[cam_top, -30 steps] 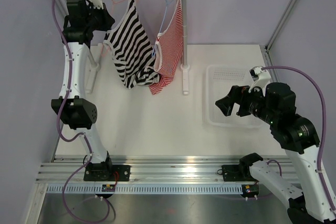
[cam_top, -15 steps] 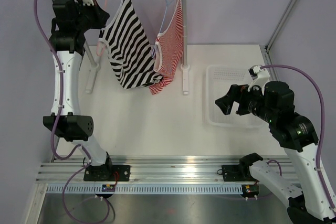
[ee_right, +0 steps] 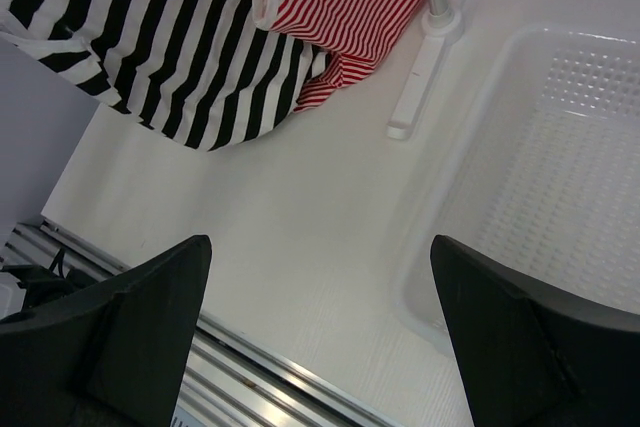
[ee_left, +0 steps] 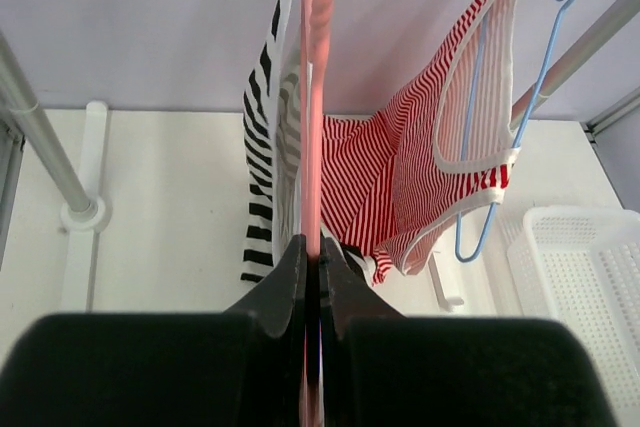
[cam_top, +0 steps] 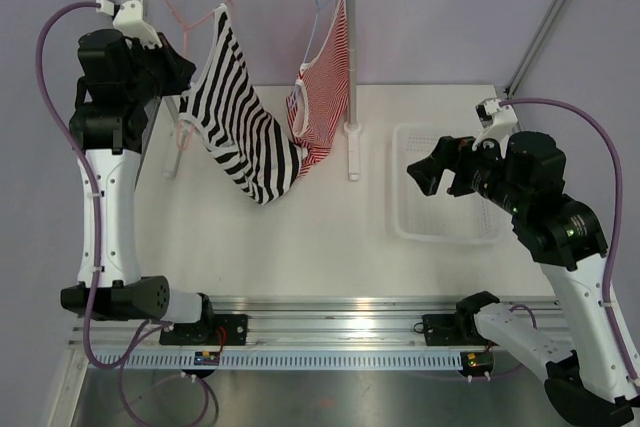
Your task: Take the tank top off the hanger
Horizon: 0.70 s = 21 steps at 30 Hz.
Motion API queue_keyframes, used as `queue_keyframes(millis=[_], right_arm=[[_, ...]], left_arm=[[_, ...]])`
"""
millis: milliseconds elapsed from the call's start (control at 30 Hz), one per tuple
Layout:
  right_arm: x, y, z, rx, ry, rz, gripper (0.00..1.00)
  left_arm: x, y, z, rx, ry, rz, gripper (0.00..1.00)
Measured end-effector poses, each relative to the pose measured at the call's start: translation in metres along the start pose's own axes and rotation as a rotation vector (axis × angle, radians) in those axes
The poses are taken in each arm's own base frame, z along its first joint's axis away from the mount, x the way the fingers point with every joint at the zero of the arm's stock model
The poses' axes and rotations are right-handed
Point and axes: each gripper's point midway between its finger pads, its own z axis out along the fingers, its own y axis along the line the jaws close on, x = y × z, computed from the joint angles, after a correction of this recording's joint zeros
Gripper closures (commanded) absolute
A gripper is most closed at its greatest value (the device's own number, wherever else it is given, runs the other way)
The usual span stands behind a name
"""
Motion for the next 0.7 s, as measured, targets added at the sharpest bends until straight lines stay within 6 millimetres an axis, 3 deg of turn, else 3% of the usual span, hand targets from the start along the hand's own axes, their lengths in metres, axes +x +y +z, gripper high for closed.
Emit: queue_keyframes(millis=[200,400,467,567,700], right_arm=[[-0.021,0.032,0.015,-0.154,-0.001,0.025,0.00],[-0.040,0.081,0.044,-0.384,0.042,0.093,0.01],[-0.038,0.103,0.054,-0.446,0.072,0.090,0.03],[-0.031,0.152,0.064,-0.549,0.124,0.061,0.06],[-0.019,0.214,0.079,-0.613,0.146,0.006,0.13]], left_arm=[[0.028,0.000,-0.050,-0.059,0.047,-0.025,1.00],[0.062,-0.022,-0.152,-0.054,0.010,-0.016,1.00],[0.076,-0.028,-0.183,-0.050,-0.005,-0.012,1.00],[0.097,-0.036,-0.217,-0.036,-0.010,-0.009,1.00],[0.123,-0.052,-0.235,0.054,0.034,-0.012,1.00]])
